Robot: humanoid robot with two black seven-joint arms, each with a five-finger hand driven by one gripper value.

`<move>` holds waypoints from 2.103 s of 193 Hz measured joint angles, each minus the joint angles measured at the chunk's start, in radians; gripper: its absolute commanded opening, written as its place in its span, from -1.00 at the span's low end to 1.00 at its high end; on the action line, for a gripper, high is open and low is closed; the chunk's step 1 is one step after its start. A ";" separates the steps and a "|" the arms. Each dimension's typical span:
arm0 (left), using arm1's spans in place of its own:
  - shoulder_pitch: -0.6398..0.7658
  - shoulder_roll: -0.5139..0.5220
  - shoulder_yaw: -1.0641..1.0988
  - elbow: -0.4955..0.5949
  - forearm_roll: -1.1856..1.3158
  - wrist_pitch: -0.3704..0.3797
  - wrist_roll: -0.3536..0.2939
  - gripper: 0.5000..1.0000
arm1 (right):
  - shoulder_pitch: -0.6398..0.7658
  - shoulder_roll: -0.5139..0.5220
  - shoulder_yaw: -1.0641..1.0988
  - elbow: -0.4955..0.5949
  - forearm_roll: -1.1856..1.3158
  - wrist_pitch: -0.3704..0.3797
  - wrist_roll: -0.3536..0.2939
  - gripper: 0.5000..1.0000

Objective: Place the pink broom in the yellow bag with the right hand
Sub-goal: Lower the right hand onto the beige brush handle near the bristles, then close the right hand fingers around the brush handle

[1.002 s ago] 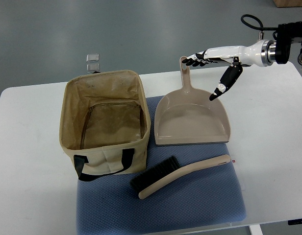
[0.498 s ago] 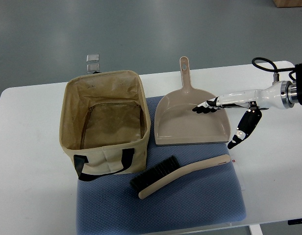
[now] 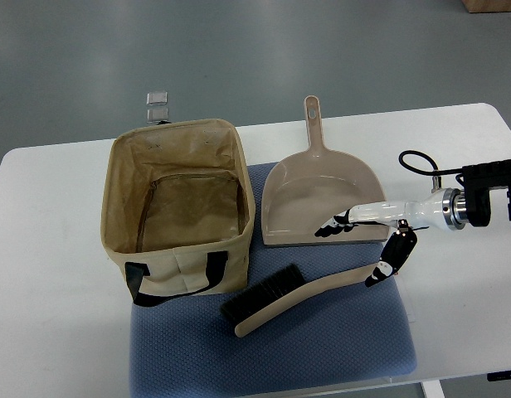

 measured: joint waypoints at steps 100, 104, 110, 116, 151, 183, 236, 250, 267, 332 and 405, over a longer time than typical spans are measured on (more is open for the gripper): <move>0.000 0.000 0.000 0.001 0.000 0.000 0.002 1.00 | -0.053 0.068 0.003 -0.076 -0.010 -0.013 0.002 0.45; 0.000 0.000 0.000 0.001 0.000 0.000 0.002 1.00 | -0.055 0.072 0.003 -0.082 -0.013 -0.013 0.002 0.45; 0.000 0.000 0.000 0.001 0.000 0.000 0.002 1.00 | -0.057 0.079 0.003 -0.091 -0.019 -0.013 0.002 0.44; 0.000 0.000 0.000 0.001 0.000 0.000 0.002 1.00 | -0.061 0.086 0.002 -0.101 -0.027 -0.013 0.002 0.42; 0.000 0.000 0.000 0.002 0.000 0.000 0.002 1.00 | -0.084 0.096 0.001 -0.123 -0.069 -0.012 0.003 0.24; 0.000 0.000 0.000 0.002 0.000 0.000 0.002 1.00 | -0.096 0.095 0.000 -0.125 -0.079 -0.012 0.005 -0.19; 0.000 0.000 0.000 0.002 0.000 0.000 0.002 1.00 | -0.112 0.100 -0.002 -0.139 -0.126 -0.013 0.012 -0.47; 0.000 0.000 0.000 0.002 0.000 0.000 0.002 1.00 | -0.115 0.104 -0.001 -0.147 -0.130 -0.013 0.013 -0.48; 0.000 0.000 0.000 0.002 0.000 0.000 0.002 1.00 | -0.118 0.106 -0.001 -0.154 -0.135 -0.014 0.017 -0.55; 0.000 0.000 0.000 0.002 -0.001 0.000 0.002 1.00 | -0.115 0.100 0.001 -0.159 -0.146 -0.038 0.025 -1.00; 0.000 0.000 0.000 0.002 0.000 0.000 0.002 1.00 | -0.025 0.012 0.009 -0.136 -0.132 -0.001 0.036 -1.00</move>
